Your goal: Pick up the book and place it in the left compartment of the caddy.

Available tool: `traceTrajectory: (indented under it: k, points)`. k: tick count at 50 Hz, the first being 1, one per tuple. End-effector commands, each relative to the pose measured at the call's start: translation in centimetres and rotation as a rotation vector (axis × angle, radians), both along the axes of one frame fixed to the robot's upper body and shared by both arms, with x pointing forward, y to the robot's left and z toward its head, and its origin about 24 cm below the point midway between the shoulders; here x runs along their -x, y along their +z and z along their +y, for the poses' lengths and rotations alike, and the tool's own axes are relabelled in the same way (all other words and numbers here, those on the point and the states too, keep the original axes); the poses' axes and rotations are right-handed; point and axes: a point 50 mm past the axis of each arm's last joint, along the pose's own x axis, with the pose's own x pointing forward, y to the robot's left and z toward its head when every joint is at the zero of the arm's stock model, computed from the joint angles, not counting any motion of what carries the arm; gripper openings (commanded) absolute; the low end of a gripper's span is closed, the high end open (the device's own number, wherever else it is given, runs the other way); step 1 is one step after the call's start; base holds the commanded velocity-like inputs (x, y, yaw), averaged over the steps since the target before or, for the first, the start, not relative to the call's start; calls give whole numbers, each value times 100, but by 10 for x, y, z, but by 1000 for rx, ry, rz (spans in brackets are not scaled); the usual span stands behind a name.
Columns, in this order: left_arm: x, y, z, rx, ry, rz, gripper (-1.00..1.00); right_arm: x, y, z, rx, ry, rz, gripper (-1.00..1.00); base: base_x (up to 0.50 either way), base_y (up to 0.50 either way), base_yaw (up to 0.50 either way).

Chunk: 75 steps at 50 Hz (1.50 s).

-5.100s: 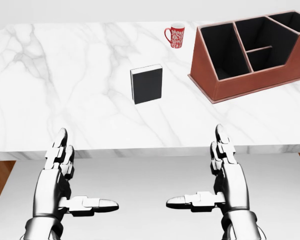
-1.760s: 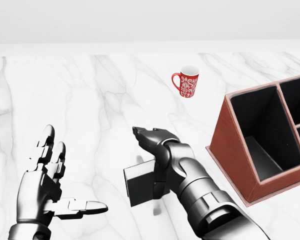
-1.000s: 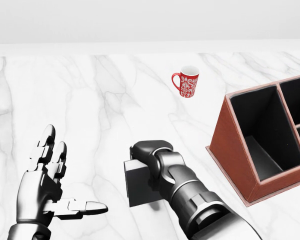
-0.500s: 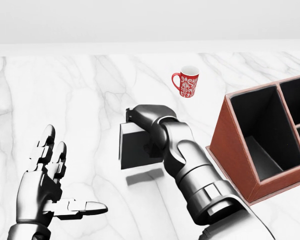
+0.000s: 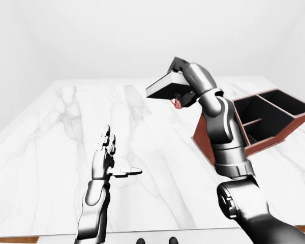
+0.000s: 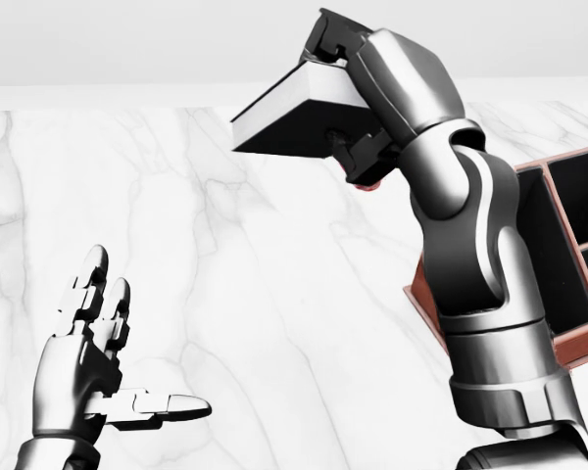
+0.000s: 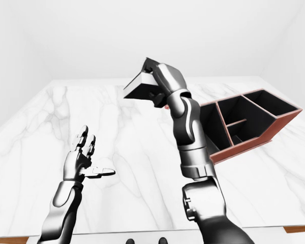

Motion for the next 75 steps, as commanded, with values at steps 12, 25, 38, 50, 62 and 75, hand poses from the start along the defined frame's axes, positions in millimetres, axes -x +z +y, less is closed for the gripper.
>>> traceTrajectory:
  k: [12,25,38,50,62,75]
  points:
    - [1,-1,0,-2,3,4,100,87,39,-105,-540,-115,-509,-100,0,0,0]
    - [0,-4,0,-3,8,6,100,109,4,-155,-769,-274,-519,-100,0,0,0]
    - [2,-8,1,2,15,3,100,110,-48,-181,-861,-440,-372,-100,0,0,0]
    - [1,-9,2,3,18,0,100,107,-82,-190,-891,-549,-263,-100,0,0,0]
    - [0,-9,2,3,20,-2,100,101,-107,-191,-895,-615,-171,-100,0,0,0]
    - [0,-9,2,1,21,1,100,95,-124,-188,-873,-648,-99,-100,0,0,0]
